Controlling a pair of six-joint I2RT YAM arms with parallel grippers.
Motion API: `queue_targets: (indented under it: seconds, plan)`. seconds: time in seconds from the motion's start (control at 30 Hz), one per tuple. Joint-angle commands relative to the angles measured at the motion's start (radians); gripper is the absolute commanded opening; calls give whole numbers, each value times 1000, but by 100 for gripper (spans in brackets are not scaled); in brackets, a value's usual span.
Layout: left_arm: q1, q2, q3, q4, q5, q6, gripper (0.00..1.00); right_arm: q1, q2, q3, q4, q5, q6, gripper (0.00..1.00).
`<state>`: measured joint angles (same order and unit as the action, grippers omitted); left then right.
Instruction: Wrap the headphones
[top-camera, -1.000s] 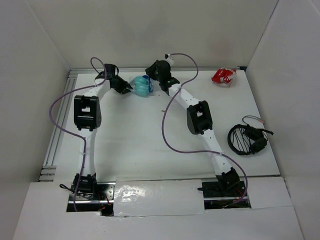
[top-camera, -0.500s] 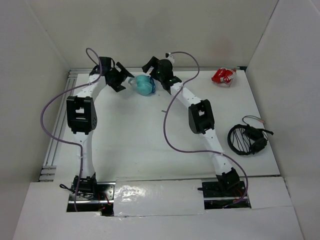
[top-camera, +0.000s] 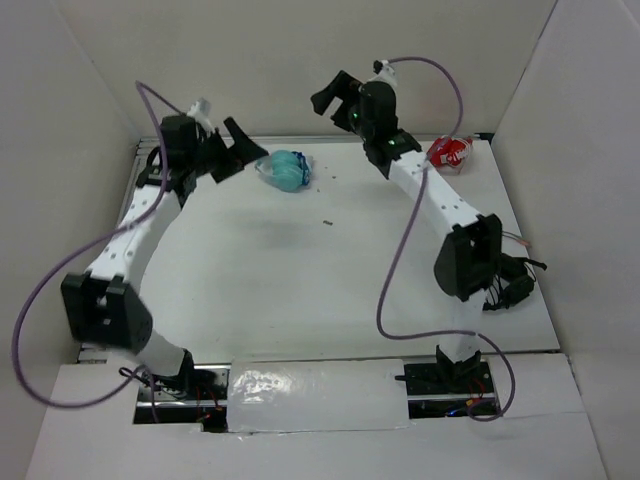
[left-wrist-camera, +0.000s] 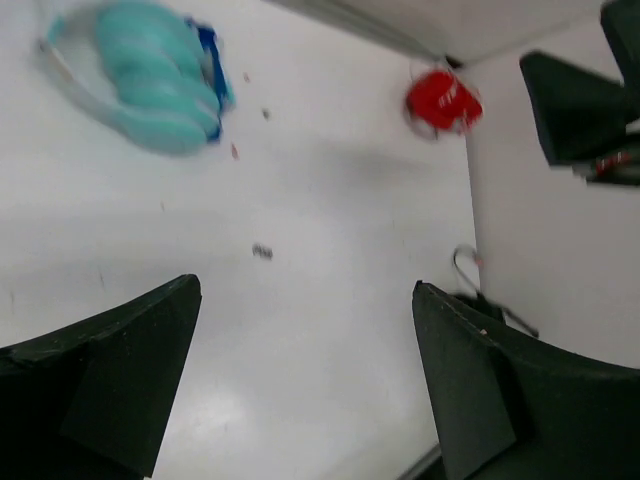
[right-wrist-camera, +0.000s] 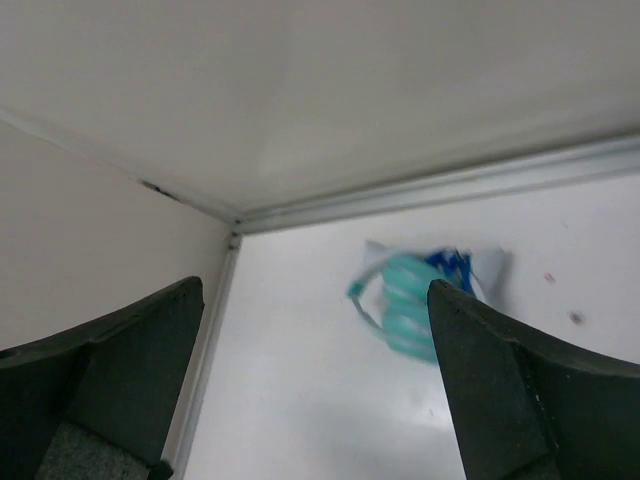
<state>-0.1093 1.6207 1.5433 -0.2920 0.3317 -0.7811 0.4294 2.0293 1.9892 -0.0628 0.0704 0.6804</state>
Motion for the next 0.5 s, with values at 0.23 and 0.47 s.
queue_targets:
  seconds: [0.23, 0.47]
  plan:
    - [-50, -778, -762, 68, 81, 68, 99, 22, -595, -797, 94, 84, -156, 100]
    - [-53, -1073, -902, -32, 56, 97, 99, 22, -984, -1168, 121, 327, -148, 100]
